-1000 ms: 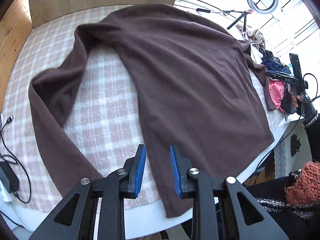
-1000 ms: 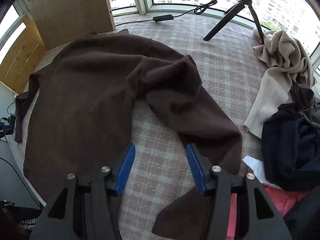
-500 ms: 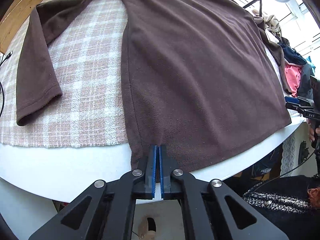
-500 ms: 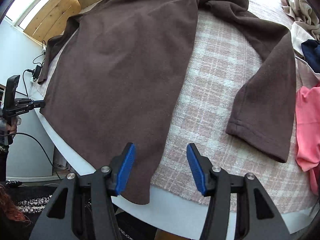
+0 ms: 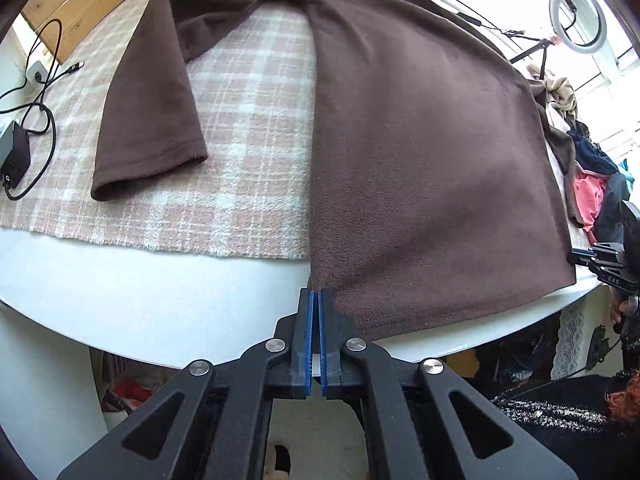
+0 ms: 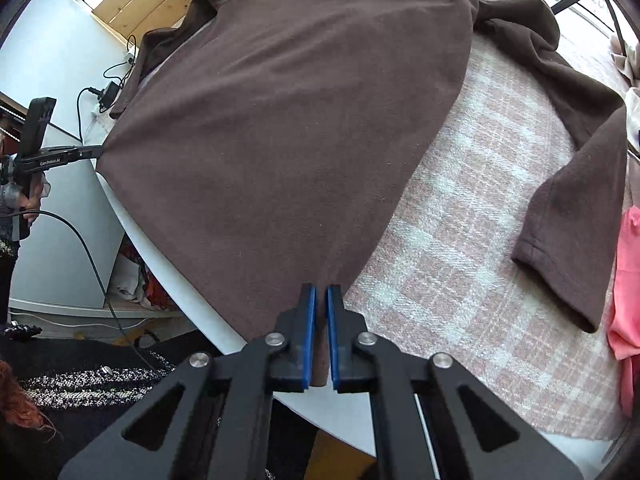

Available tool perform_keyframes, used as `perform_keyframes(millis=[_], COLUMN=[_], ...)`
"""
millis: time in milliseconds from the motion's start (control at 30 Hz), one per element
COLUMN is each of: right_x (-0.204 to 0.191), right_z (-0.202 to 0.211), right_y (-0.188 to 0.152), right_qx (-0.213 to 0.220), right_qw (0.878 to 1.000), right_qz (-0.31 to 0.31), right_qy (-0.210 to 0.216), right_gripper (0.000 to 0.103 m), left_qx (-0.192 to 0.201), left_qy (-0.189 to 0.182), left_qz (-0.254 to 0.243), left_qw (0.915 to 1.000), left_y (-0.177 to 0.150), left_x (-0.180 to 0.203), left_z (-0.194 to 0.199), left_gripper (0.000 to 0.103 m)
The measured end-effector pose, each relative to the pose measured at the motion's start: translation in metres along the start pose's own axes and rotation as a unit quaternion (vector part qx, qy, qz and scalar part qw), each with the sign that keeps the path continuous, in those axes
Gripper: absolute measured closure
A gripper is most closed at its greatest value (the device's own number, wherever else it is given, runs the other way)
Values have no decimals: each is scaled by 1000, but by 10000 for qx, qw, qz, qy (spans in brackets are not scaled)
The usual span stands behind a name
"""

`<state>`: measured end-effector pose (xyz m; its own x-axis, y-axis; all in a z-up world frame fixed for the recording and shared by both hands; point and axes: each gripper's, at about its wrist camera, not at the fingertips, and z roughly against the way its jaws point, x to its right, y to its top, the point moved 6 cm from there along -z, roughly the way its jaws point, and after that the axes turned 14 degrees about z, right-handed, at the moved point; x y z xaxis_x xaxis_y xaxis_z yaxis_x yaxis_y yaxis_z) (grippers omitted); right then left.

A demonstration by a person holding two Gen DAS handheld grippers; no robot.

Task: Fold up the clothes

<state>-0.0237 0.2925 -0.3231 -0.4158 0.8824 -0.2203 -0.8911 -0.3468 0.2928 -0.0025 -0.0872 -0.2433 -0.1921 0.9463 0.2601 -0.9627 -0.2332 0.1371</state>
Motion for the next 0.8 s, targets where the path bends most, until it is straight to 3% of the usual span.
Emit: perform_keyframes(millis=[200,300,333,367,433,533,567,633,700,800], right_x=[-15,0,19,39,88,175,210,251,252,251], right_z=[0,9,22,36,67,92,102,99,78,46], right_y=[0,8,15,22,35,49,51,70,81,96], right_qx=[-248,-465,-275,-67,407,487,556,687,529,265], right_qw=[9991,9978,9990,9989,9921,9722,9706,9723,9765,9816], right_qz=[331,450,314,164,-158,-690,-749,-821,-622,-299], right_qy=[55,151,-131,-439,-1174,-2186,-2219,-2079,-1994,-1870], right_gripper=[97,94,78,51,33,33,33,33,33,33], left_qx=[4,23,29,36,49,68,78,57,-28,-398], left_qy=[25,203,262,321,439,616,634,223,-248,-754], left_qz=[-139,-126,-121,-116,-107,-93,-129,-544,-930,-1283], left_qw=[9999,9997,9996,9994,9990,9980,9979,9983,9954,9881], left_y=[-3,0,1,2,4,7,9,29,53,62], left_x=[16,24,26,29,34,41,48,97,148,209], left_z=[4,12,14,17,22,30,32,26,15,-21], left_gripper=[101,101,101,101,101,102,102,102,101,96])
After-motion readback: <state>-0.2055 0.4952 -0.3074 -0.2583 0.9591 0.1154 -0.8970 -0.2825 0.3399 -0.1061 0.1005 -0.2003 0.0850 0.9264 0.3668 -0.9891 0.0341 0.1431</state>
